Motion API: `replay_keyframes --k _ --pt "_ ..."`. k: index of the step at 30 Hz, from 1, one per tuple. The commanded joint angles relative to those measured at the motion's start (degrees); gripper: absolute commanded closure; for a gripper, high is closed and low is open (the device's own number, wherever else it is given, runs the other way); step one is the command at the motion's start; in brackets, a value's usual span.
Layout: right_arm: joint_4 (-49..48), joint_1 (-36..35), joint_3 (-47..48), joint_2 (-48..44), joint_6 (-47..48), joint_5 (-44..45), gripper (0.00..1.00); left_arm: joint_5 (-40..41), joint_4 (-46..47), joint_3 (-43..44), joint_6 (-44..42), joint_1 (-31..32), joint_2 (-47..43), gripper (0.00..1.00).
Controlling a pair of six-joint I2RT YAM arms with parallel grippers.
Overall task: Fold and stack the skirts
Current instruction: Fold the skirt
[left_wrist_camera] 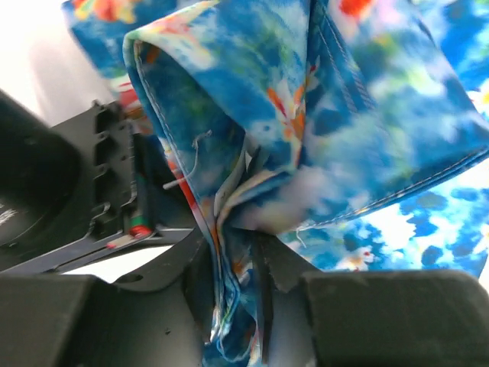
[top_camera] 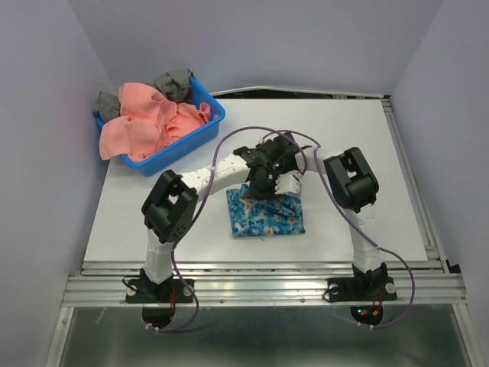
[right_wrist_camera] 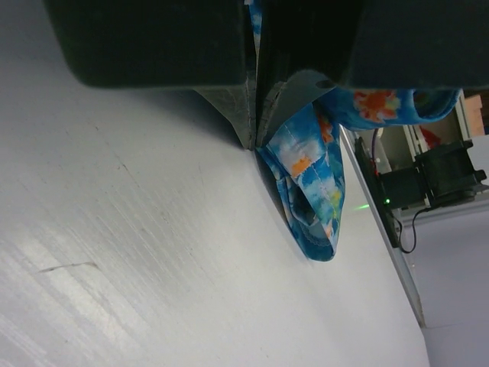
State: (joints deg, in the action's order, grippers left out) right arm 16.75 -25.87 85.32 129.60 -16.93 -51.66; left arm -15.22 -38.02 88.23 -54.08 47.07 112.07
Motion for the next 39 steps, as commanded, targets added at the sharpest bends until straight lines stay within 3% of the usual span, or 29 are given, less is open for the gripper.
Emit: replay_keyframes --k 1,6,12,15,19,25,30,33,39 --pt "0.5 -0.3 -1.4 1.5 0.2 1.8 0.93 3.2 3.5 1.8 -0.1 -0.4 -2.0 0.61" --pt "0.4 -0.3 -0.4 2.1 0.1 1.7 0.93 5.1 3.7 3.0 0.7 -0.3 -4.6 0.46" --pt "0.6 -0.3 1.5 2.5 0.1 2.1 0.90 9.9 6.1 2.8 2.8 -0.4 -8.4 0.44" --pt "0.8 0.2 3.4 2.3 0.4 3.3 0.81 11.4 6.6 1.9 4.2 -0.7 -11.0 0.44" --pt "0.9 1.3 8.3 2.1 0.8 4.2 0.68 5.6 1.7 3.0 9.1 -2.9 -12.7 0.44" --pt "2.1 2.0 13.8 -1.3 4.1 4.8 0.49 -12.9 0.6 -1.3 22.1 -8.4 -16.3 0.43" --pt "4.6 4.0 14.0 -6.7 7.3 6.4 0.35 -27.9 13.3 -13.4 37.6 -14.2 -21.2 0.47" --pt "5.7 5.7 10.8 -10.6 8.7 7.5 0.34 -32.2 19.6 -19.2 44.9 -14.9 -22.6 0.51" --pt "10.0 6.3 -3.6 -24.9 13.3 6.7 0.39 -32.0 29.8 -27.9 53.3 -16.4 -18.5 0.57"
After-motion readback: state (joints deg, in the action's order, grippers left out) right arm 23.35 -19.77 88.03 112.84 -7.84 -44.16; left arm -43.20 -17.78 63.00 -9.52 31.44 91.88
